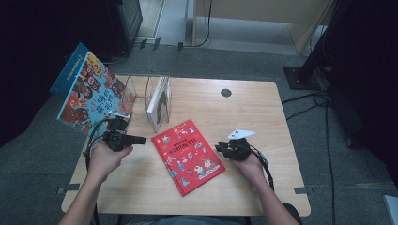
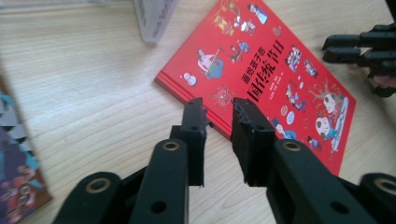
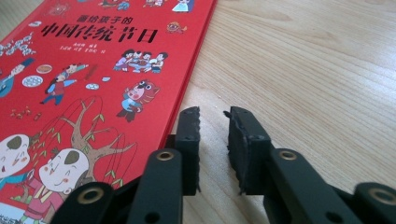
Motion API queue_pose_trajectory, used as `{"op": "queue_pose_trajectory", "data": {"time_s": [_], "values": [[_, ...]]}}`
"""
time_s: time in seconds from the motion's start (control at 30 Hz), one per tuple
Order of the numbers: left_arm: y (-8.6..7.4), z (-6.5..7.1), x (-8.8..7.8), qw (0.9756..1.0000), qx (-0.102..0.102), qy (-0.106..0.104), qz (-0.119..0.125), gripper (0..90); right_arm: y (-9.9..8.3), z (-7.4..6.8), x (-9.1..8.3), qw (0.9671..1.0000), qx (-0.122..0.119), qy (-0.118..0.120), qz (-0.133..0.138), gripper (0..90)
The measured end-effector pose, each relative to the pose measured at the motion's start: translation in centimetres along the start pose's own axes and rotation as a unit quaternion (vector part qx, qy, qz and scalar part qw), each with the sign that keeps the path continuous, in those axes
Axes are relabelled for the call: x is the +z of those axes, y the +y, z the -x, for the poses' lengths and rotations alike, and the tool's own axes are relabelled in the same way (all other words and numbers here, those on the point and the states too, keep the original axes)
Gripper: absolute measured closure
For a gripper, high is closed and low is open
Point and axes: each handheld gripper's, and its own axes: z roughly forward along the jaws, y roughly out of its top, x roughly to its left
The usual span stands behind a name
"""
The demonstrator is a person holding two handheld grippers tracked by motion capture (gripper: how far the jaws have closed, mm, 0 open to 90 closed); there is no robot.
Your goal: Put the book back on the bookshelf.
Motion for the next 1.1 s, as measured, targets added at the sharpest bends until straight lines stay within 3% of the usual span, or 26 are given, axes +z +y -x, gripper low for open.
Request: {"op": "queue_pose_trajectory", "data": {"time_s": [0.33,0.5,0.73,0.93,1.1], "values": [[-1.1,0.4,2.8,0.9999,0.005,-0.016,0.0,85.1,0.0,-0.1,0.1,1.0,0.002,-0.001,0.0,90.0],[-1.7,0.3,3.9,0.9999,0.001,-0.011,-0.005,89.6,0.0,-0.1,0.3,0.9999,0.011,0.007,-0.001,90.0],[-3.0,0.1,5.8,0.9995,-0.025,-0.012,-0.014,90.0,0.0,-0.1,0.5,0.9999,0.012,0.009,-0.002,90.0],[-3.5,0.6,7.1,0.9994,-0.021,-0.013,-0.025,90.0,-0.1,-0.1,0.5,0.9999,0.01,0.009,0.0,90.0],[-3.4,0.3,7.4,0.9993,-0.026,-0.024,-0.014,89.9,-0.1,-0.4,0.5,0.9999,0.009,0.007,0.001,88.1]]}}
